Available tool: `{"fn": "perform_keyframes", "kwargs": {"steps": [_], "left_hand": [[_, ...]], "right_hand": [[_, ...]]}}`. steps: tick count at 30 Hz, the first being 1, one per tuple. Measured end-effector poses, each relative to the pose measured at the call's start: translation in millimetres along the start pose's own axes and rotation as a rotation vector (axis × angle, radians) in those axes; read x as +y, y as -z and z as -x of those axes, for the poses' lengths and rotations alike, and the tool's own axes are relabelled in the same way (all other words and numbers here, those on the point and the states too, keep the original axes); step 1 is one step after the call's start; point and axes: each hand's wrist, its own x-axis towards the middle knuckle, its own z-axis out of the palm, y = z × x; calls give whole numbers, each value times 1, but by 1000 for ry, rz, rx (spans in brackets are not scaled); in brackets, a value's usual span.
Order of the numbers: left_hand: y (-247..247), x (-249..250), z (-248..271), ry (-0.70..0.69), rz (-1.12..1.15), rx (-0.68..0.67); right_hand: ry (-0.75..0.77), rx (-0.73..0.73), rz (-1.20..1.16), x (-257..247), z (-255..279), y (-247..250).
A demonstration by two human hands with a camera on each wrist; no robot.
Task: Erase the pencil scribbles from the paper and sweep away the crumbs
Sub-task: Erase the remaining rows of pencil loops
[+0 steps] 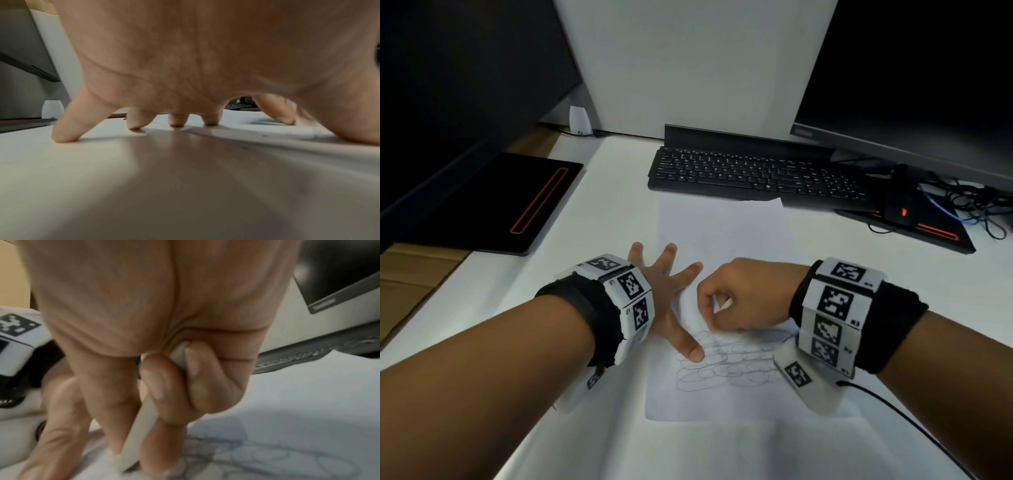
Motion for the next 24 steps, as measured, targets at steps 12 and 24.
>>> {"fn": "perform_keyframes", "kwargs": {"steps": [12,24], "left_hand": [[-1,-1,-2,4,25,-10],[-1,-2,-1,5,28,-2]], "right_hand": [[-73,38,-20,16,2,11],[-182,137,-34,29,-2,20]]}}
